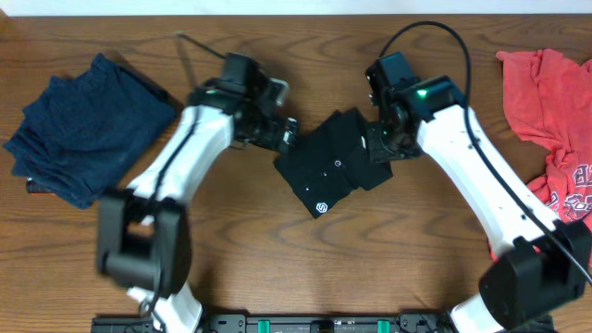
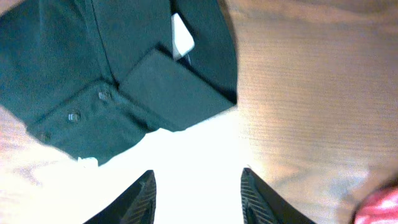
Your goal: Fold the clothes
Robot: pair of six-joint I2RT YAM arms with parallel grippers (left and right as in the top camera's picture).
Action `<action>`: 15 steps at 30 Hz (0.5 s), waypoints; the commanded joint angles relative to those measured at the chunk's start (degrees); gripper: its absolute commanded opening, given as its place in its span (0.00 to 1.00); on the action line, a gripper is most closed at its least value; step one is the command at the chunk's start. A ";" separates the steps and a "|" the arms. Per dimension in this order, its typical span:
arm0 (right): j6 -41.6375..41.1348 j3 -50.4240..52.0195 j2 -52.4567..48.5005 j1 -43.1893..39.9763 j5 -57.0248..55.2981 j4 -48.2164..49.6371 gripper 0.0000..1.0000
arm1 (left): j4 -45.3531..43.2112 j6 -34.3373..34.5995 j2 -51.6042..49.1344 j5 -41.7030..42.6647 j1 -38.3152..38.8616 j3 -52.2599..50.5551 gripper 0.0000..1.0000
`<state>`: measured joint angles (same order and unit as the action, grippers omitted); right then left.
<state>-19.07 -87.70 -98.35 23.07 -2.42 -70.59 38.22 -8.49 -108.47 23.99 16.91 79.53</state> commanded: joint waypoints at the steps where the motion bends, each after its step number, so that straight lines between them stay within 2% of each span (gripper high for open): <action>1: -1.92 -0.63 3.21 -0.87 -1.27 -2.05 0.45 | -0.44 -6.40 -5.53 1.11 1.05 4.63 0.98; 8: -1.88 -0.63 8.15 -2.73 -1.88 -4.28 0.49 | -2.82 -6.91 -12.72 10.12 1.40 8.57 0.98; 15: -1.90 -0.63 8.50 -3.30 -1.84 -4.68 0.49 | -2.54 -6.67 -18.01 14.38 3.15 8.55 0.98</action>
<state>-20.25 -87.70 -90.35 20.12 -3.62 -75.00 35.31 -14.39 -123.96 35.14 19.09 87.53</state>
